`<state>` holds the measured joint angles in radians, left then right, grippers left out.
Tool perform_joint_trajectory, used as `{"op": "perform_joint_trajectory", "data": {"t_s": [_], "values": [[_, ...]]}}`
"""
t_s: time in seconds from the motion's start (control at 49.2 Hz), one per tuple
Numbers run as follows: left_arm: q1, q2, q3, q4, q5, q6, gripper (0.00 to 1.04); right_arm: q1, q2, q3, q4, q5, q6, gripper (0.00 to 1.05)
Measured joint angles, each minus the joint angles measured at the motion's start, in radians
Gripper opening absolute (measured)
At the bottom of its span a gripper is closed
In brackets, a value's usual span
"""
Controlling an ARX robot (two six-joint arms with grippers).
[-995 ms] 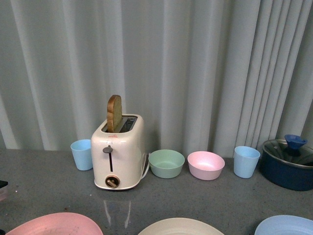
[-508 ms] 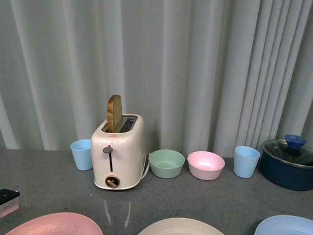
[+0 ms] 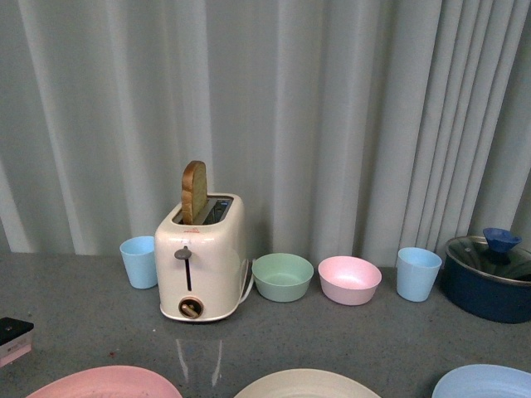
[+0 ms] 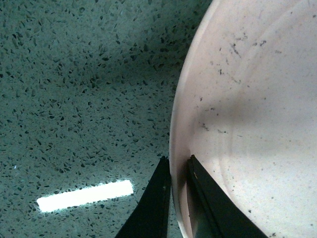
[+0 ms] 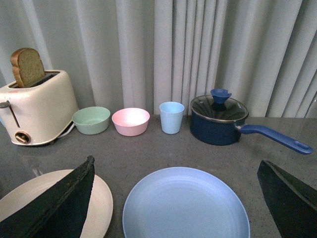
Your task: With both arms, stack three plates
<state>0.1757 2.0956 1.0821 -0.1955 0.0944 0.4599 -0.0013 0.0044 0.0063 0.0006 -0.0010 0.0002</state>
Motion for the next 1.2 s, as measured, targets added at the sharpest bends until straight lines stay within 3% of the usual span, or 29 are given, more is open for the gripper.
{"op": "perform_joint_trajectory", "data": {"t_s": [0.447,0.873,1.076,1.198], "values": [[0.014,-0.007,0.024,-0.035,0.013,-0.002,0.05,0.000,0.000,0.000,0.000,0.000,0.000,0.97],[0.050,-0.068,0.146,-0.201,0.042,0.013,0.04,0.000,0.000,0.000,0.000,0.000,0.000,0.97],[0.059,-0.105,0.240,-0.309,0.093,-0.017,0.03,0.000,0.000,0.000,0.000,0.000,0.000,0.97],[0.058,-0.148,0.293,-0.356,0.182,-0.060,0.03,0.000,0.000,0.000,0.000,0.000,0.000,0.97]]}}
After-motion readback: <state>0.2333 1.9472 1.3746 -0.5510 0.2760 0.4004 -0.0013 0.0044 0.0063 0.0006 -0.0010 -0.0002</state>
